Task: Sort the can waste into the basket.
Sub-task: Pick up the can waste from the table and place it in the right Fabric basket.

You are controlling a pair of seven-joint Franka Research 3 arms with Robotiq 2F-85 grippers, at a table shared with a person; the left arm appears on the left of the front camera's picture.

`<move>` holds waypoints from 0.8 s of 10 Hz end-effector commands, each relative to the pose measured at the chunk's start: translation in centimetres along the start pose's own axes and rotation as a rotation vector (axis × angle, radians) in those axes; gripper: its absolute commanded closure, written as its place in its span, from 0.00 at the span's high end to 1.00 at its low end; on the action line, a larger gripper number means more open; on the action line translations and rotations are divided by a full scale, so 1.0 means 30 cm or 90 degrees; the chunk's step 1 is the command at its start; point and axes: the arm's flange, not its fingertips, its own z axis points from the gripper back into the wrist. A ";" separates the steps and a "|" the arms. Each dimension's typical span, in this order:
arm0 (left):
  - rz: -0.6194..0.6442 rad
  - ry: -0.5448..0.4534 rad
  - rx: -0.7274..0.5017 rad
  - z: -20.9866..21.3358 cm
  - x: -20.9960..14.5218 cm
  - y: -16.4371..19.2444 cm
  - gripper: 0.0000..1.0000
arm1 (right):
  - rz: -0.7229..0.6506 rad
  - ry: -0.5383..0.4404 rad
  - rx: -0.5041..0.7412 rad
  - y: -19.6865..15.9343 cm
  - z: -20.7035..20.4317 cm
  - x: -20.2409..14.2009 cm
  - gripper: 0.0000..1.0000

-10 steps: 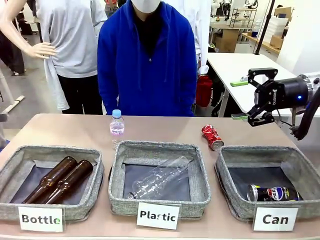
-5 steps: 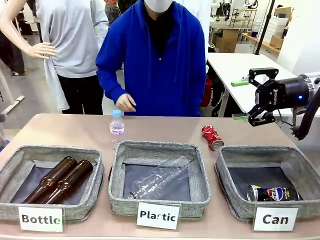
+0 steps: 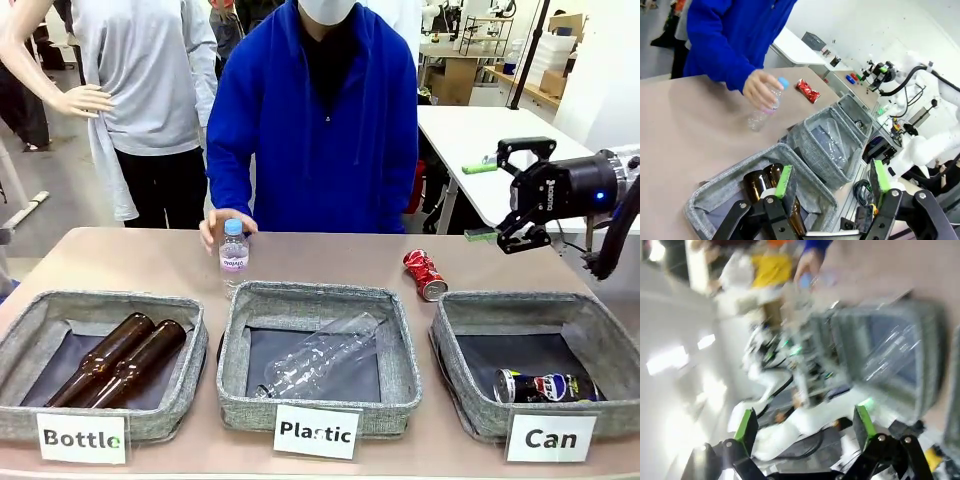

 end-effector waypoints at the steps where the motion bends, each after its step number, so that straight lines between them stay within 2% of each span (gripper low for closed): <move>1: 0.007 0.002 -0.007 0.003 -0.003 -0.014 0.77 | 0.073 -0.312 -0.396 0.069 -0.053 0.048 1.00; 2: 0.007 0.002 -0.007 0.003 -0.003 -0.014 0.77 | 0.092 -0.373 -0.587 0.080 -0.080 0.120 1.00; 3: 0.007 0.002 -0.007 0.003 -0.003 -0.014 0.77 | 0.086 -0.390 -0.692 0.088 -0.091 0.180 1.00; 4: 0.007 0.002 -0.007 0.003 -0.003 -0.014 0.77 | 0.070 -0.389 -0.740 0.085 -0.084 0.205 1.00; 5: 0.007 0.002 -0.007 0.003 -0.003 -0.014 0.77 | 0.057 -0.384 -0.747 0.078 -0.068 0.204 1.00; 6: 0.007 0.002 -0.007 0.003 -0.003 -0.014 0.77 | 0.070 -0.257 -0.589 0.083 -0.055 0.163 1.00; 7: 0.007 0.002 -0.007 0.003 -0.003 -0.014 0.77 | 0.172 -0.269 -0.431 0.087 -0.061 0.198 1.00; 8: 0.007 0.002 -0.007 0.003 -0.003 -0.014 0.77 | 0.172 -0.269 -0.431 0.087 -0.061 0.198 1.00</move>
